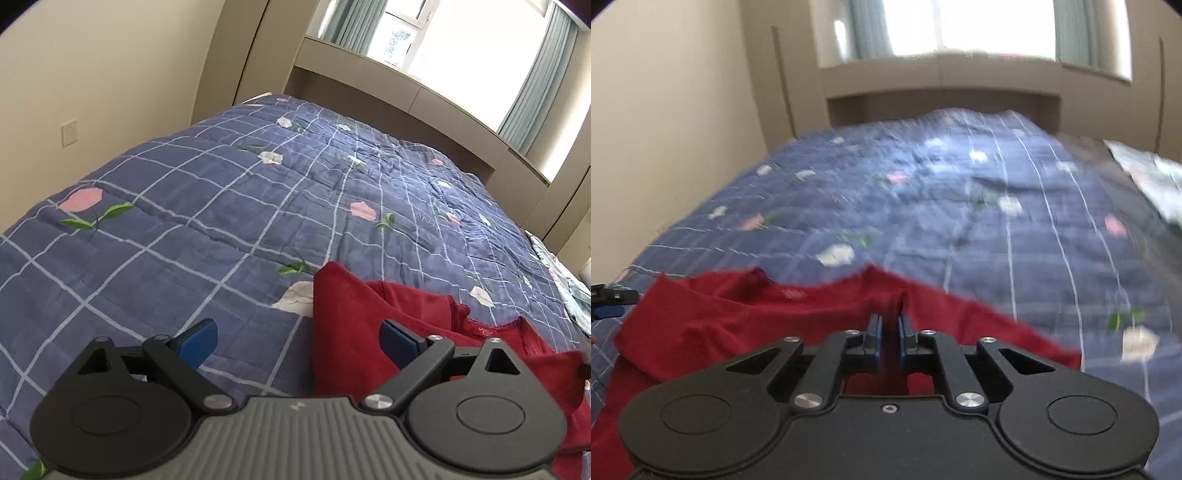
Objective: Fold small clothes
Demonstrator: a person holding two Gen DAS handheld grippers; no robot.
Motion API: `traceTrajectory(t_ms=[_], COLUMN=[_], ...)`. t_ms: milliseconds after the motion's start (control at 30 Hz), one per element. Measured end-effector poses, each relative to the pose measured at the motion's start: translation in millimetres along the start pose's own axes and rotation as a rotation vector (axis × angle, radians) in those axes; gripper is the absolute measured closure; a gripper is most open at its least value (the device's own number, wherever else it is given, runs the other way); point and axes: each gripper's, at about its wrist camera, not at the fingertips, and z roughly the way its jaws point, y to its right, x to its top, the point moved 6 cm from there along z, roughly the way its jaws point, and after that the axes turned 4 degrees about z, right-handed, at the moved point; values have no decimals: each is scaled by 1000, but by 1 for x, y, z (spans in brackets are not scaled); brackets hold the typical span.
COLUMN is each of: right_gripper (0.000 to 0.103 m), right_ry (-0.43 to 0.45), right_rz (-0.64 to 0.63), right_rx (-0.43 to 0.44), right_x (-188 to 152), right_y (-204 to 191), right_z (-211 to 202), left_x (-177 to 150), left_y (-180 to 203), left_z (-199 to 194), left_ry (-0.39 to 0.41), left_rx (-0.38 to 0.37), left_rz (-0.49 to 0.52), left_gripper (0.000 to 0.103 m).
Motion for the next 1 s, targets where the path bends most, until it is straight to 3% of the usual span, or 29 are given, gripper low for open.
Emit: traceTrajectory(t_ms=[133, 333, 533, 667, 733, 800, 867, 1000], right_gripper=[57, 51, 52, 57, 76, 85, 88, 91], right_ry=[6, -18, -35, -27, -22, -22, -12, -1], right_rz=[50, 79, 96, 107, 101, 109, 97, 74], right_rx=[23, 87, 98, 90, 81, 93, 85, 83], right_x=[-14, -34, -45, -47, -47, -46, -45, -45], right_y=[7, 8, 3, 0, -2, -3, -4, -8], right_z=[-3, -14, -12, -8, -9, -9, -11, -14], left_x=[-4, -32, -62, -66, -64, -65, -68, -70], left_y=[-7, -6, 14, 30, 36, 41, 46, 44], left_z=[-17, -56, -58, -49, -44, -45, -51, -62], left_ry=[28, 89, 96, 105, 106, 105, 129, 184], left_rx=[-29, -49, 66, 127, 117, 67, 53, 68], left_rz=[10, 226, 464, 507, 494, 476, 481, 447], left_gripper=[4, 1, 4, 28, 45, 89, 97, 101])
